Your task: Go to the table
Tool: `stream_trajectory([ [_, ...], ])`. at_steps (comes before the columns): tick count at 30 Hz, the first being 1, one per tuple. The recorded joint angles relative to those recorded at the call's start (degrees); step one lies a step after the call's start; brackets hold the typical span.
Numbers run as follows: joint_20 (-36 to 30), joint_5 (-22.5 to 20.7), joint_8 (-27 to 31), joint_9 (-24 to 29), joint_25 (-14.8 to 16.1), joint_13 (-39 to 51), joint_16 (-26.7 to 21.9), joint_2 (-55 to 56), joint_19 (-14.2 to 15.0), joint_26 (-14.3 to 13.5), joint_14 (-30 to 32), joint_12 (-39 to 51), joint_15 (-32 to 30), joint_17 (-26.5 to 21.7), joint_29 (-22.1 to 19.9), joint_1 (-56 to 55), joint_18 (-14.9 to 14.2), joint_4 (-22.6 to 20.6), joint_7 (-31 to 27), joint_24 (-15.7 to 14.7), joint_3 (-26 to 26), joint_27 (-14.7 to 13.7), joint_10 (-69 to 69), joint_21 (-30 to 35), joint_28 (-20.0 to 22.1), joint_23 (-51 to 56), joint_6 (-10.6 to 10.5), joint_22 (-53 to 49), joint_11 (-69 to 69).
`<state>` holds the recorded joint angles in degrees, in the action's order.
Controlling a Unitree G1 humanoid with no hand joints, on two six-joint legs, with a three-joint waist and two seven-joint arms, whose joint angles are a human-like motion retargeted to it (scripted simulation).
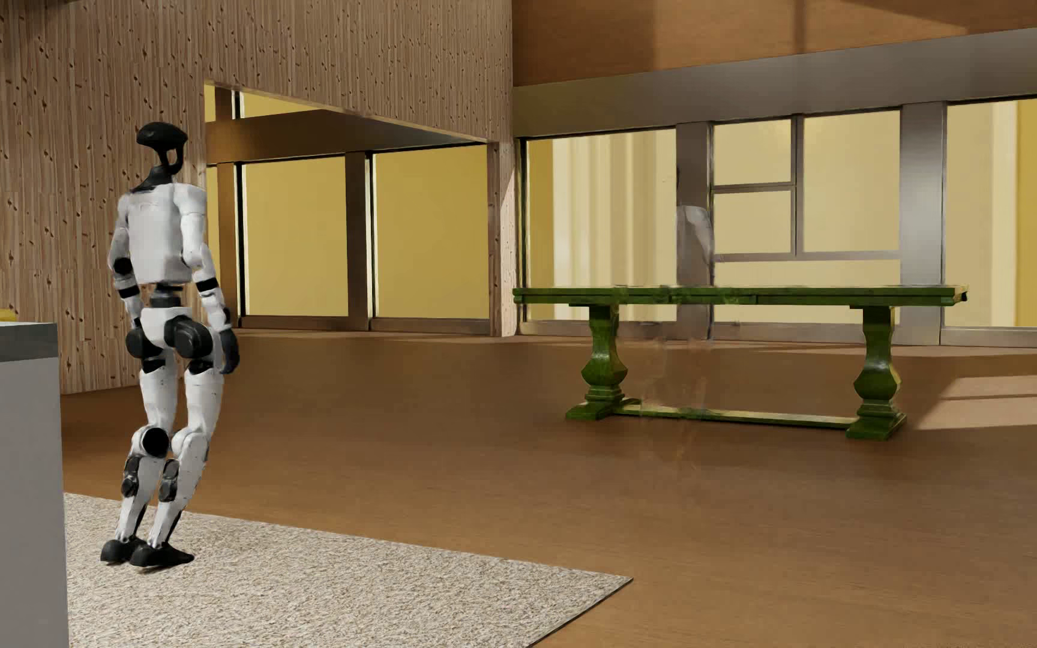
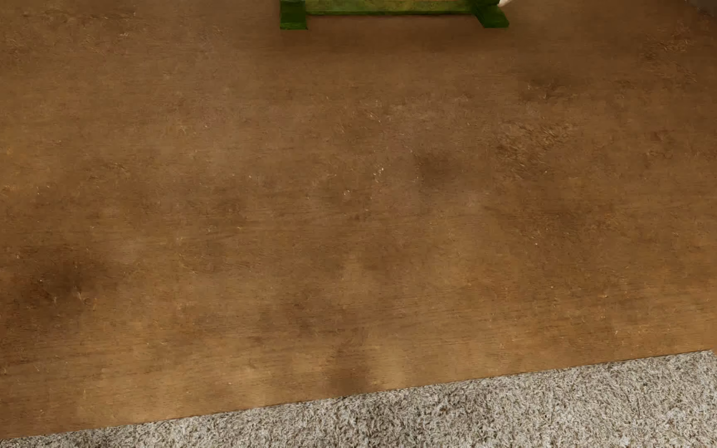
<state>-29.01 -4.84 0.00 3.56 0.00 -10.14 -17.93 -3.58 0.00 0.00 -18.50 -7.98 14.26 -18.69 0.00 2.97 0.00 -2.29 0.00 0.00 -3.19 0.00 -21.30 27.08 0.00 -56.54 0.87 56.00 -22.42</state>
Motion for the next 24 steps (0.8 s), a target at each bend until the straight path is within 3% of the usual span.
stream_trajectory([
  [12, -0.72, 0.6, 0.0, -0.51, 0.0, -2.32, -0.48, 1.69, 0.0, 0.0, -1.57, -2.76, 3.77, -0.56, 0.0, -0.85, 0.0, -1.35, 0.0, 0.0, 0.34, 0.0, 0.98, -1.66, 0.0, 1.58, 0.6, 1.38, -2.1],
  [14, -1.53, 0.63, 0.0, 0.13, 0.0, -3.05, -0.59, 4.79, 0.0, 0.0, -1.18, -3.2, 2.49, -0.91, 0.0, -0.68, 0.0, -2.0, 0.0, 0.0, -0.48, 0.0, 0.48, -2.43, 0.0, 2.12, 0.6, 2.49, -7.64],
  [18, -1.83, 1.61, 0.0, 3.08, 0.0, -4.02, -0.88, 19.95, 0.0, 0.0, -2.34, -3.58, -9.79, -1.27, 0.0, 1.56, 0.0, -2.55, 0.0, 0.0, -3.16, 0.0, -0.94, -3.63, 0.0, 1.23, 0.56, 2.14, -35.71],
  [20, -1.16, 2.24, 0.0, 4.18, 0.0, -5.7, -1.47, 27.44, 0.0, 0.0, -3.23, -3.28, -6.89, -0.92, 0.0, 2.87, 0.0, -2.56, 0.0, 0.0, -5.55, 0.0, -1.14, -4.05, 0.0, 0.75, 0.94, 1.55, -45.02],
  [22, -0.05, 2.58, 0.0, 4.82, 0.0, -8.05, -1.68, 31.03, 0.0, 0.0, -3.42, -2.28, -4.93, -0.55, 0.0, 4.07, 0.0, -1.78, 0.0, 0.0, -7.72, 0.0, -1.18, -3.63, 0.0, -0.88, 0.52, 1.42, -39.48],
  [24, 1.12, 2.08, 0.0, 5.1, 0.0, -10.11, -1.84, 31.48, 0.0, 0.0, -3.4, -1.32, -5.71, -0.23, 0.0, 5.55, 0.0, -1.39, 0.0, 0.0, -8.02, 0.0, -1.13, -1.13, 0.0, -3.55, 0.19, 0.45, -24.83],
])
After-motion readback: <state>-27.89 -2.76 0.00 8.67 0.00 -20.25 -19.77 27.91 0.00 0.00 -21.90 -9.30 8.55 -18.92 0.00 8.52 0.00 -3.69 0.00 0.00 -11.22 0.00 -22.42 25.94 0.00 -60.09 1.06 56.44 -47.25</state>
